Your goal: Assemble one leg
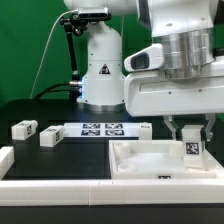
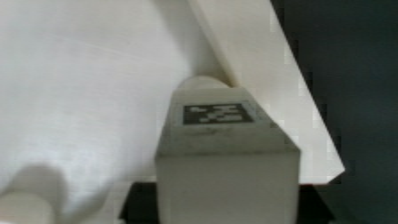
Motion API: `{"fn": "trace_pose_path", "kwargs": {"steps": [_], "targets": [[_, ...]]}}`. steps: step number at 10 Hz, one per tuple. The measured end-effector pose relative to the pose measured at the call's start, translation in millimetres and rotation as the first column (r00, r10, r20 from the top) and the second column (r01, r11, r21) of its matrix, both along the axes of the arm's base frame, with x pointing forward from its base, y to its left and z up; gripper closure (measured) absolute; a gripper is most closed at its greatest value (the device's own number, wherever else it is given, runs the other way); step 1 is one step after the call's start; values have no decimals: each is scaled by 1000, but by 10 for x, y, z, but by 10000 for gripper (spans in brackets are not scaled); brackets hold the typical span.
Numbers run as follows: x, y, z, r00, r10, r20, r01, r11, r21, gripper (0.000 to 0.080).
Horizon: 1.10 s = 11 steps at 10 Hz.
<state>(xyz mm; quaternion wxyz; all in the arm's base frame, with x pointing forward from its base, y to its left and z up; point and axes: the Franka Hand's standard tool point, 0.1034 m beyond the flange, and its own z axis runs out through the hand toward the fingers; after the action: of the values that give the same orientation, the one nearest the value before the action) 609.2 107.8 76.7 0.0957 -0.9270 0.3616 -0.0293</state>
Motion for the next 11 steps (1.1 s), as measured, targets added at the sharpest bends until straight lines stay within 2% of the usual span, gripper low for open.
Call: {"fn": "trace_pose_path", "kwargs": {"steps": [2,3,5,6,7,8,9,11], "targets": [[-6,-14,-3,973,-231,-13,231,972,33,509],[-6,-20,-4,957,-287,-28,288,957,39,509],[-4,-18,-1,975,-219,-34,220,975,33,509],[-5,-16,-3,977,-211,-33,212,977,32,438],[-5,-16,-3,985,-170,-25,170,985,28,303],[-8,0,5,991,-131,-30,132,991,23,303],[5,40,35,999,-29,-28,29,1000,5,188],[6,129,63,981,195,-20,-196,979,-49,158]]}}
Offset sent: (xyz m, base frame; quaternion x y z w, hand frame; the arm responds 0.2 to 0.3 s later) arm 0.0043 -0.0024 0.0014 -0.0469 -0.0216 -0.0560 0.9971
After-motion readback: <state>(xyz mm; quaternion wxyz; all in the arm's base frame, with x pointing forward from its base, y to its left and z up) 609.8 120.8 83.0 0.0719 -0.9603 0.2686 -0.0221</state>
